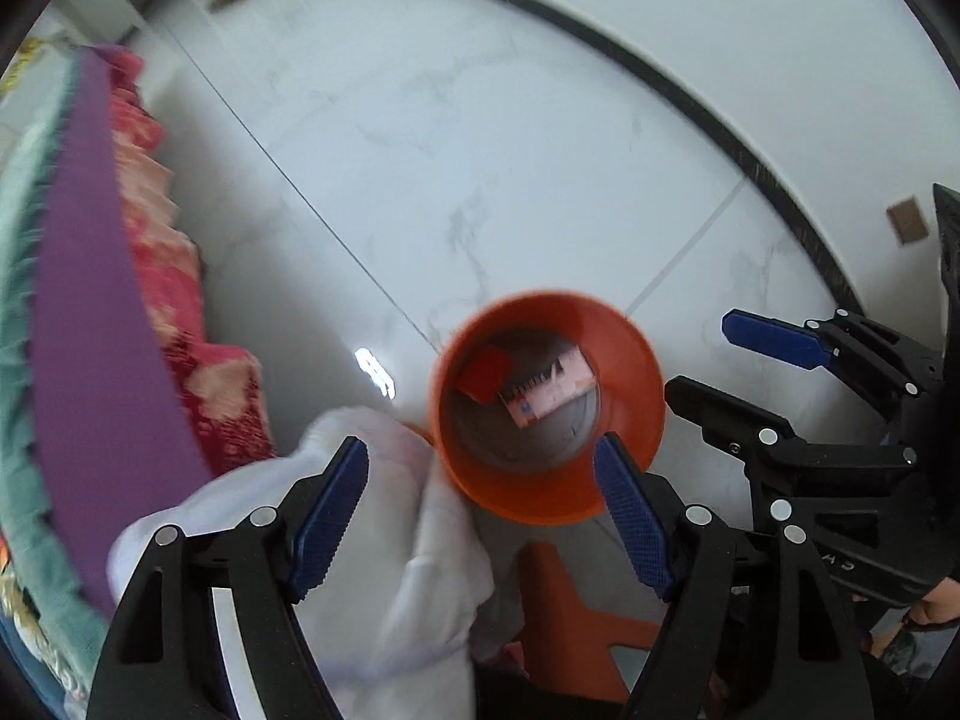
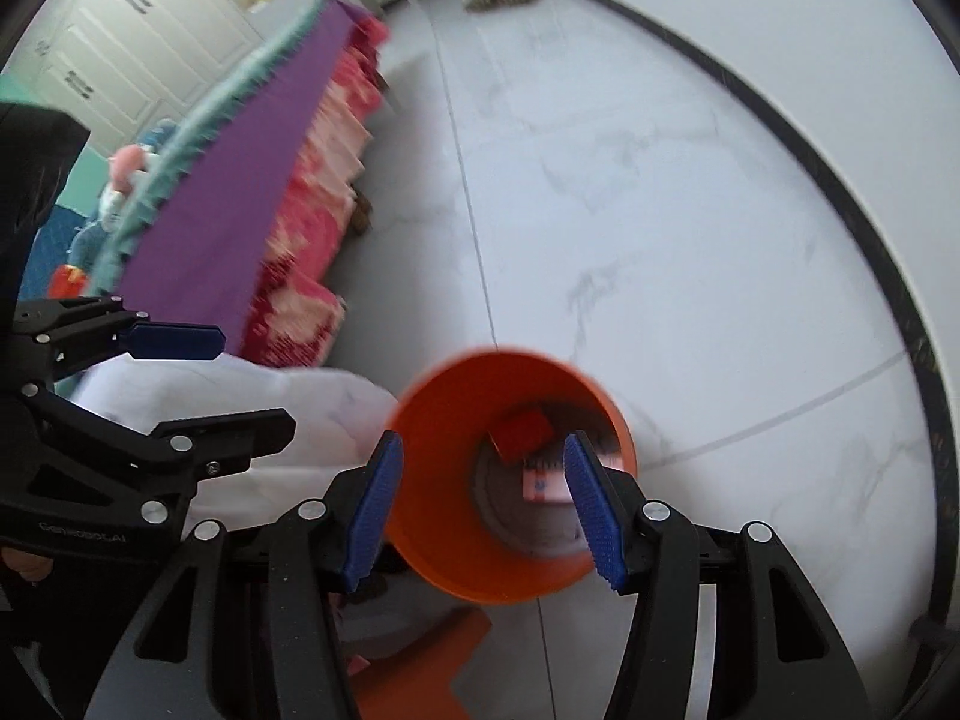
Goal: Collect trash
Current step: 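Return both tools toward the bed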
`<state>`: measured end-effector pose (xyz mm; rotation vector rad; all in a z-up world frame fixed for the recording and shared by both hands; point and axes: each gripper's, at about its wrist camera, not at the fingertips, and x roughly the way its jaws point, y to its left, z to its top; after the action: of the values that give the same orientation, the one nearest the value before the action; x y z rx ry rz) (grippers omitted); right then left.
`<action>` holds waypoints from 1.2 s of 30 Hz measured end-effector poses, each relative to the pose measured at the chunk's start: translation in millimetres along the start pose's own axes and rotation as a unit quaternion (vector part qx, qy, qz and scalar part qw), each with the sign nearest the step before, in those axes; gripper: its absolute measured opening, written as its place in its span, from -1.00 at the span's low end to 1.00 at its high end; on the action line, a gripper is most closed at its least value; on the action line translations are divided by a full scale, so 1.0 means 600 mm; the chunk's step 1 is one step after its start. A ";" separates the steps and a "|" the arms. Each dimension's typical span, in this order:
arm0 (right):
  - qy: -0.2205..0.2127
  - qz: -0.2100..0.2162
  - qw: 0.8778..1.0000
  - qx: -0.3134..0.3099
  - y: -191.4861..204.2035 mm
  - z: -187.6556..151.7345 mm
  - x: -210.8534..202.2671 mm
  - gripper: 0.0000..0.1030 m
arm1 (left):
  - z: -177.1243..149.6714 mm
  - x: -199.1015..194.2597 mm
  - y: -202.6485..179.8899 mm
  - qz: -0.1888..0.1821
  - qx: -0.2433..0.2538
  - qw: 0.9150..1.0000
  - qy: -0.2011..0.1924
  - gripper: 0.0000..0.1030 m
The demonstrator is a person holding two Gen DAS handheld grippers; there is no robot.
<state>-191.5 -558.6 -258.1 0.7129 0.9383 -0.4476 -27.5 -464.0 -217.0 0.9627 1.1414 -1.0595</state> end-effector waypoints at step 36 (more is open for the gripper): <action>-0.073 0.270 0.867 -0.412 0.744 -0.008 -0.176 0.10 | -0.525 -0.389 0.309 0.230 -0.396 0.862 -0.215 0.66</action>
<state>31.5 -242.3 -12.3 0.1214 0.6517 0.3954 62.1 -83.9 -28.4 0.2754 0.7878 -0.3079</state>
